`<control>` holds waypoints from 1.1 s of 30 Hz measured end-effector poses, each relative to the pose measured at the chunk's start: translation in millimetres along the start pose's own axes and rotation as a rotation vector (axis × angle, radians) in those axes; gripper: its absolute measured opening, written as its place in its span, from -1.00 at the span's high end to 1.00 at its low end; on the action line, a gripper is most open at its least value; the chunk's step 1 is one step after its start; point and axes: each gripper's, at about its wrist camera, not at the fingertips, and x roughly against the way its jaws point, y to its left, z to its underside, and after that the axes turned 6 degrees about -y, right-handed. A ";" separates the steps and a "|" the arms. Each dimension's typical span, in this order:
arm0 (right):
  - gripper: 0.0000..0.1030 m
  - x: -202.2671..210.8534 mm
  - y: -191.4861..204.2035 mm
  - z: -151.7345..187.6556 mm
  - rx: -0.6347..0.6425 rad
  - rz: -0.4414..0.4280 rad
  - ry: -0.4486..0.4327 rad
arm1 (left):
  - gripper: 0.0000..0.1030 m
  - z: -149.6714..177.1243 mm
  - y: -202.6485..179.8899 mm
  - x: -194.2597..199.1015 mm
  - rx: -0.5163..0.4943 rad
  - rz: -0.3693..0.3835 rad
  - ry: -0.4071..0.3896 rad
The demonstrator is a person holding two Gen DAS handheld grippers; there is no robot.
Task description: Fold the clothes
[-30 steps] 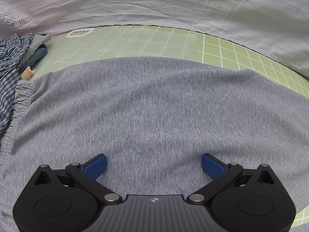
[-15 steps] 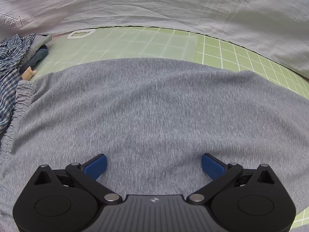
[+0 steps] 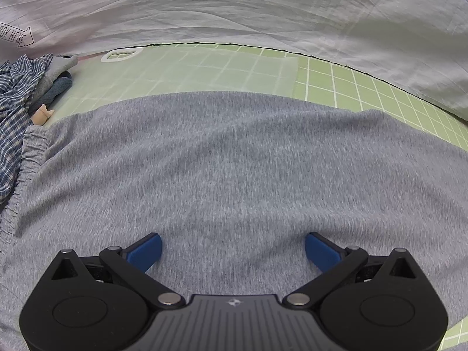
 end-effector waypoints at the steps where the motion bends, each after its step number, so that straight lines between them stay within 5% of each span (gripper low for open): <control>1: -0.72 4.7 3.0 0.6 0.007 0.027 -0.006 | -1.00 0.2 -0.1 0.1 0.002 -0.001 -0.001; 13: -0.86 141.4 48.3 116.0 0.227 -0.116 -0.052 | -1.00 -2.8 -1.5 -1.7 0.020 -0.017 0.006; 15: -0.88 150.5 36.4 126.9 0.148 -0.127 -0.056 | -1.00 -3.5 -1.4 -2.0 0.020 -0.017 0.012; 28: -1.00 111.8 -79.6 104.5 -0.155 0.151 -0.024 | -1.00 -3.5 0.9 -0.6 0.020 -0.017 0.004; 33: -0.98 115.3 -80.9 95.2 -0.081 0.145 -0.016 | -1.00 -9.2 3.2 -1.9 0.011 -0.007 0.043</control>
